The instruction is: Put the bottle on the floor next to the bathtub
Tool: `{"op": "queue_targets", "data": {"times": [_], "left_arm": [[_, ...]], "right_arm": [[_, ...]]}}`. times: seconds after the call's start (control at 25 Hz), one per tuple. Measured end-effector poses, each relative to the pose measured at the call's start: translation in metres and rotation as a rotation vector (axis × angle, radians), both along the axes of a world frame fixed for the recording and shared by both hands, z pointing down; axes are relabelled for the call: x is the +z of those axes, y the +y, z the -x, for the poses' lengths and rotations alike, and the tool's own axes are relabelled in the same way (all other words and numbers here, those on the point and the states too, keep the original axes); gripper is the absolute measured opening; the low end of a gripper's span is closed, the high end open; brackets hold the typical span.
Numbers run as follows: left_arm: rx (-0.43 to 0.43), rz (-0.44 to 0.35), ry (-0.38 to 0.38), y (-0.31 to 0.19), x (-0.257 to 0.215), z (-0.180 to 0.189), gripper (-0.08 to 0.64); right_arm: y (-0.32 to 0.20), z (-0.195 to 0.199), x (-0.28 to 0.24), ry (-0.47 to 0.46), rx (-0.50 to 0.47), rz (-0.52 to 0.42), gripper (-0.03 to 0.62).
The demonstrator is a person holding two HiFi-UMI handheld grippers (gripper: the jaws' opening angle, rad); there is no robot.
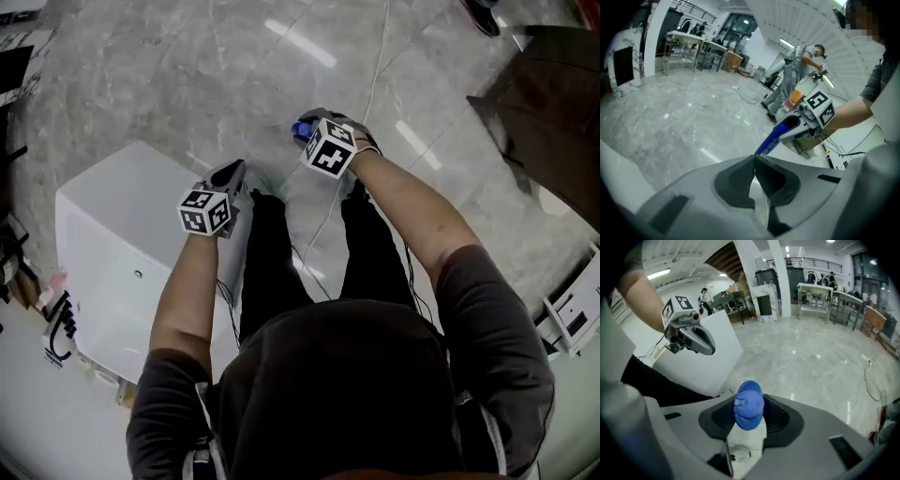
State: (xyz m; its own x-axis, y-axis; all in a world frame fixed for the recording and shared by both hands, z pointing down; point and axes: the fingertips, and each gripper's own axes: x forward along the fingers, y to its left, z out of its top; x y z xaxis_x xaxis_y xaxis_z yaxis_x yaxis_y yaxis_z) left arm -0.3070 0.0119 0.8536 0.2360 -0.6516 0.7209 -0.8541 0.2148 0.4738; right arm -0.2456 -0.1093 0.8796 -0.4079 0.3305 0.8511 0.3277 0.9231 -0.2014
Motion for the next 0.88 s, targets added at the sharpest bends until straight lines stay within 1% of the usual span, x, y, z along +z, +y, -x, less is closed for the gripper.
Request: {"op": "queue_targets", "data": {"times": [0.2, 0.28, 0.4, 0.52, 0.64, 0.76, 0.8, 0.88], "left_arm": [[-0.055, 0.065, 0.026, 0.053, 0.094, 0.011, 0.006], [-0.081, 0.073, 0.036, 0.069, 0.124, 0.013, 0.006], [-0.133, 0.060, 0.059, 0.086, 0.159, 0.017, 0.006], [-0.177, 0.044, 0.082, 0.098, 0.185, 0.019, 0.006], [-0.220, 0.033, 0.094, 0.109, 0.208, 0.029, 0.006], [-0.233, 0.015, 0.101, 0.119, 0.228, 0.040, 0.006], [-0.242, 0.014, 0.107, 0.123, 0.232, 0.039, 0.006], [-0.291, 0.027, 0.132, 0.132, 0.235, 0.025, 0.006]], "right_arm": [[0.071, 0.007, 0.121, 0.060, -0.154, 0.003, 0.141], [0.094, 0.010, 0.163, 0.077, -0.202, -0.008, 0.140], [0.127, 0.016, 0.217, 0.093, -0.267, -0.031, 0.141], [0.159, 0.022, 0.258, 0.100, -0.353, -0.052, 0.141], [0.183, 0.038, 0.292, 0.085, -0.431, -0.097, 0.141], [0.202, 0.054, 0.322, 0.073, -0.494, -0.150, 0.141], [0.209, 0.054, 0.329, 0.073, -0.522, -0.159, 0.141], [0.224, 0.040, 0.334, 0.072, -0.608, -0.144, 0.141]]}}
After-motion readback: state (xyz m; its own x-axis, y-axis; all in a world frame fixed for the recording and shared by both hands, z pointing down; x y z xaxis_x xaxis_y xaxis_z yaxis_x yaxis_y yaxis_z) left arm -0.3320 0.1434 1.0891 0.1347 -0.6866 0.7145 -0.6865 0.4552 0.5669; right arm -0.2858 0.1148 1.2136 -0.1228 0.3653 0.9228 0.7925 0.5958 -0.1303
